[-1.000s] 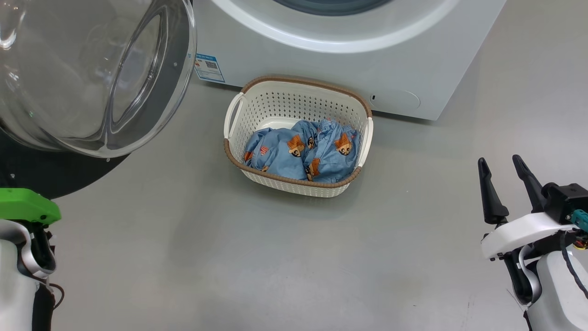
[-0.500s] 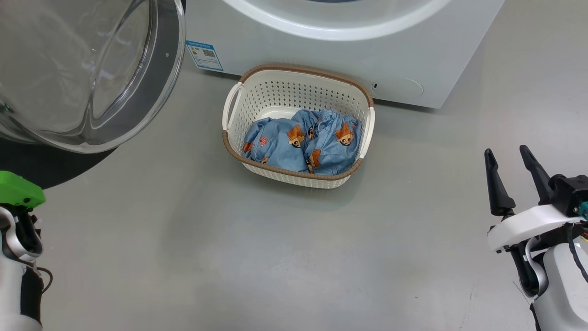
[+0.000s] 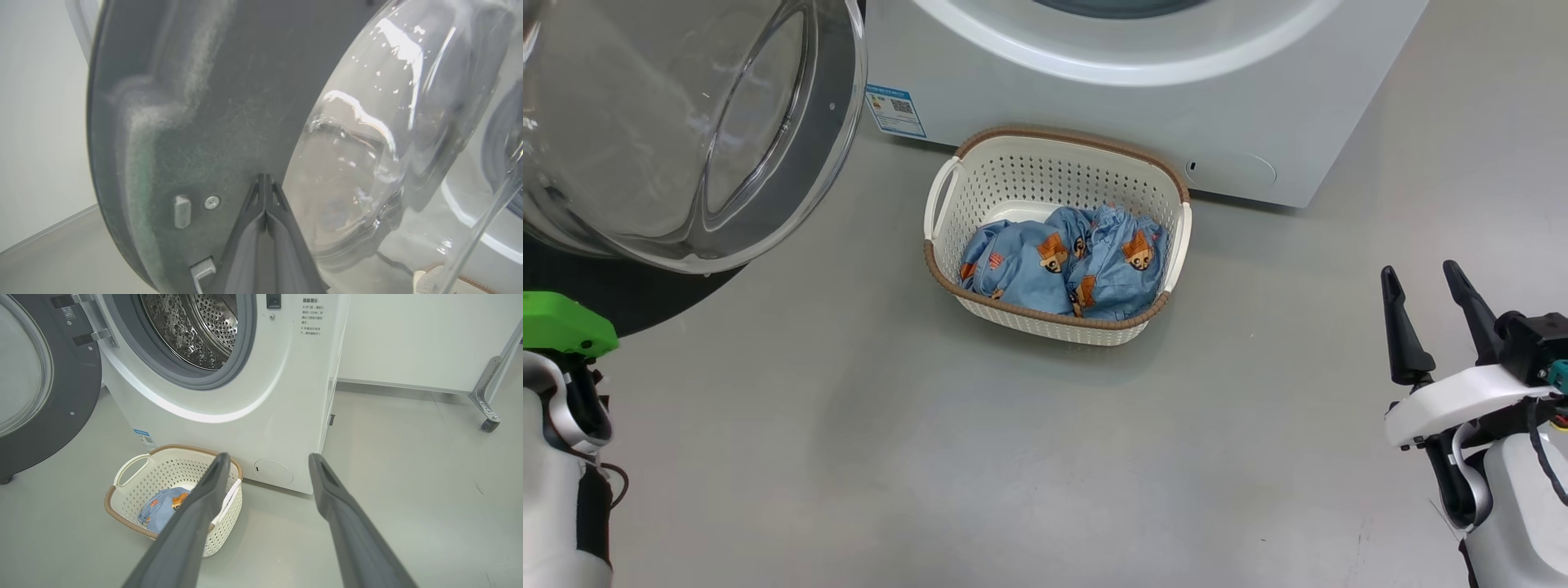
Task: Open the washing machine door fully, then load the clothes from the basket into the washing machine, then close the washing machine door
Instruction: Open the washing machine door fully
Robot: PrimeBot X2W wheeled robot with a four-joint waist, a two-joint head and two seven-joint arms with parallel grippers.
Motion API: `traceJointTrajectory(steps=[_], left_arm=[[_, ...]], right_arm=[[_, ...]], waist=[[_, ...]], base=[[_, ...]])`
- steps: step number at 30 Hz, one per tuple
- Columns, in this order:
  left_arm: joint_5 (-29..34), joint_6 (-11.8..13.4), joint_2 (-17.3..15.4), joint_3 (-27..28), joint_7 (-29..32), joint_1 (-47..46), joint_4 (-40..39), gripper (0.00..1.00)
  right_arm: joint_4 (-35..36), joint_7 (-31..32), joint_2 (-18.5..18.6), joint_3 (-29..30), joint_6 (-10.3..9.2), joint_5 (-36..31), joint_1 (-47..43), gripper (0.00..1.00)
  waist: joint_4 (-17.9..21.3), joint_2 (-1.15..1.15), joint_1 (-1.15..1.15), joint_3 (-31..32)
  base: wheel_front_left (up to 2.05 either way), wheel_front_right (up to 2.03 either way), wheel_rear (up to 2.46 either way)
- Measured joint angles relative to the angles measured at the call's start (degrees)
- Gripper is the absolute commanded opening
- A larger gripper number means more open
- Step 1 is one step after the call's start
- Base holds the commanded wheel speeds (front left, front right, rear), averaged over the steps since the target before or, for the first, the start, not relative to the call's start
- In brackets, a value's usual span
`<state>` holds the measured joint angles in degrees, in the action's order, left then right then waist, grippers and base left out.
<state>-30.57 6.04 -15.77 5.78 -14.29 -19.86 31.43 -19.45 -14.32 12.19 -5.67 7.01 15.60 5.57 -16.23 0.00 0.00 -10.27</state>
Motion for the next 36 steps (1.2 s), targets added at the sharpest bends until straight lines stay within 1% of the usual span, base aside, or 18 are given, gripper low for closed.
traceJointTrajectory(steps=[12, 20, 23, 28, 32, 33, 34, 36], left_arm=[[3.5, -2.1, 2.4, -0.1, -0.2, 0.4, -6.7, 0.00], [5.5, -4.2, 4.2, -0.6, -0.2, 2.4, -11.3, 0.00], [6.8, -5.1, 4.5, -1.9, -0.2, 3.5, -12.6, 0.00], [8.4, -6.2, 6.1, -4.0, -0.2, 5.6, -15.2, 0.00], [8.9, -7.0, 6.3, -4.2, -0.2, 7.5, -15.4, 0.00], [10.2, -8.1, 7.6, -6.0, -0.2, 10.7, -16.2, 0.00], [10.7, -8.6, 7.7, -6.8, -0.2, 11.6, -16.3, 0.05], [10.9, -8.7, 7.7, -7.5, -0.2, 12.9, -16.3, 0.27]], right_arm=[[-0.7, 0.0, -1.4, -0.1, 0.00, 0.6, -0.1, 1.00], [-1.2, 0.0, -2.0, -0.5, 0.00, 0.6, -0.2, 1.00], [-1.4, 0.0, -2.5, -0.5, 0.00, 0.6, -0.2, 1.00], [-1.5, 0.0, -3.2, -0.6, 0.00, 0.6, -0.3, 1.00], [-1.5, 0.0, -3.5, -0.6, 0.00, 1.1, -0.5, 1.00], [-1.6, 0.0, -4.2, -0.8, 0.00, 1.1, -1.6, 1.00], [-1.6, 0.0, -4.4, -0.8, 0.00, 1.1, -1.6, 1.00], [-1.6, 0.0, -4.7, -0.8, 0.00, 1.1, -1.7, 1.00]], waist=[[-0.3, 0.00, 0.00, 2.3], [0.3, 0.00, 0.00, 3.9], [0.7, 0.00, 0.00, 4.5], [1.7, 0.00, 0.00, 5.8], [2.6, 0.00, 0.00, 6.9], [4.4, 0.00, 0.00, 8.6], [5.1, 0.00, 0.00, 9.2], [5.8, 0.00, 0.00, 9.7]], base=[[0.00, 0.00, 0.00], [0.00, 0.00, 0.00], [0.00, 0.00, 0.00], [0.00, 0.00, 0.00], [0.00, 0.00, 0.00], [0.00, 0.00, 0.00], [0.00, 0.00, 0.00], [0.00, 0.00, 0.00]])
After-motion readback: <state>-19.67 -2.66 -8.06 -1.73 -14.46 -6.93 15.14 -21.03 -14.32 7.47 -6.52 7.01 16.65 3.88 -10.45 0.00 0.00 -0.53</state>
